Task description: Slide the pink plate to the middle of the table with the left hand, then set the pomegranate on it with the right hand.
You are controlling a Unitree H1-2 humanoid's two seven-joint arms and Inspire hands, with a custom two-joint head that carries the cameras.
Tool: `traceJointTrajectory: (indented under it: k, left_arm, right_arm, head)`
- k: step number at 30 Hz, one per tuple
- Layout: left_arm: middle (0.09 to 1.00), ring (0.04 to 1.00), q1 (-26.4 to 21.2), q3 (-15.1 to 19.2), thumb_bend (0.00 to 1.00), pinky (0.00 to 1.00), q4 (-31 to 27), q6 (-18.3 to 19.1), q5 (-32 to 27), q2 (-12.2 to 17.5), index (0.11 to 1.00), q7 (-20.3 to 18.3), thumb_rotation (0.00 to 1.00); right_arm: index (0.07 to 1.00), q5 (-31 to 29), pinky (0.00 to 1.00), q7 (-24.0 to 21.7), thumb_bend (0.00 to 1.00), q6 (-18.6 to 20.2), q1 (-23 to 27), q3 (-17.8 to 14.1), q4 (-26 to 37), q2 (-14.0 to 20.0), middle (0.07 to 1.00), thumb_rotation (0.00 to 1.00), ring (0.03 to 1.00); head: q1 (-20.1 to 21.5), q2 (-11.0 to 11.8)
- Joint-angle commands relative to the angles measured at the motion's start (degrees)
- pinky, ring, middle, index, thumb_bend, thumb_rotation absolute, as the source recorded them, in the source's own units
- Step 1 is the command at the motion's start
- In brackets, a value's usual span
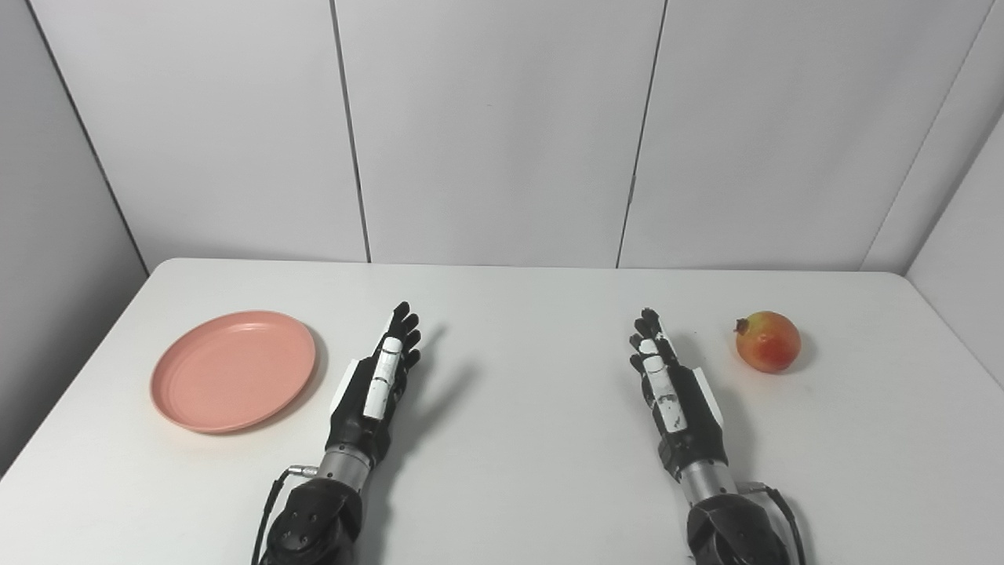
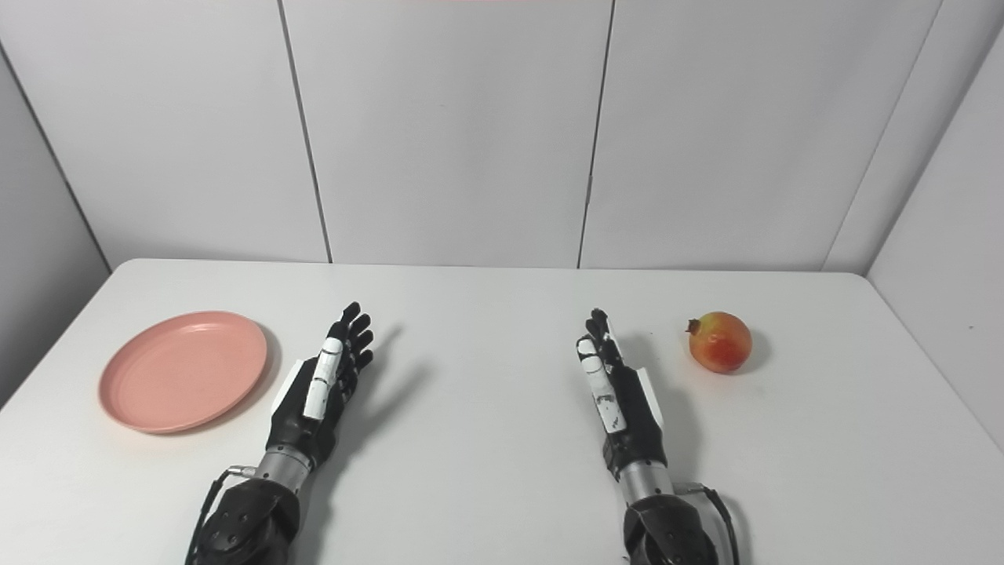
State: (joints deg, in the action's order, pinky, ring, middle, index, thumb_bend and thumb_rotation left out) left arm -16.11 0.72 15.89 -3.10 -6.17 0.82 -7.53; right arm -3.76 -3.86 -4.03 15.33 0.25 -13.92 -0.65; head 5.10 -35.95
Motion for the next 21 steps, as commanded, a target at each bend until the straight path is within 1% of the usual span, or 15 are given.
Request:
traceJointTrajectory:
  k: [1, 6, 12, 15, 21]
  left_arm:
    - [1.000, 1.000, -1.30, -0.05, 0.54, 1.00, -0.05, -1.31, -0.20, 0.21, 1.000, -0.25, 1.00]
    - [1.000, 1.000, -1.36, 0.06, 0.55, 1.00, 0.01, -1.18, -0.22, 0.20, 1.000, -0.10, 1.00]
    - [1.000, 1.000, -1.21, 0.10, 0.53, 1.00, -0.34, -1.17, -0.28, 0.13, 1.000, -0.06, 1.00]
    - [1.000, 1.000, -1.16, 0.05, 0.54, 1.00, -0.50, -0.89, -0.34, 0.16, 1.000, -0.16, 1.00]
    - [1.000, 1.000, -1.18, 0.10, 0.53, 1.00, -0.16, -1.68, -0.49, 0.12, 1.000, -0.32, 1.00]
  right_arm:
    - [1.000, -0.20, 1.00, 0.04, 0.71, -1.55, 0.78, 0.12, -0.35, -0.61, 1.000, 0.90, 1.000]
    - [1.000, -0.04, 1.00, 0.10, 0.71, -1.53, 0.79, 0.14, -0.35, -0.58, 1.000, 0.90, 1.000]
    - [1.000, 0.08, 1.00, 0.20, 0.71, -1.28, 0.77, 0.10, -0.29, -0.62, 1.000, 0.90, 1.000]
    - [1.000, -0.12, 1.00, -0.06, 0.72, -1.21, 0.82, 0.11, -0.41, -0.53, 1.000, 0.89, 1.000]
    - [1.000, 0.01, 1.00, -0.16, 0.71, -1.18, 0.71, 0.28, -0.20, -0.48, 1.000, 0.89, 1.000]
  head:
    - [0.07, 0.03]
    - [0.02, -0.01]
    - [-0.07, -0.09]
    - [-0.08, -0.10]
    - [-0.15, -0.06]
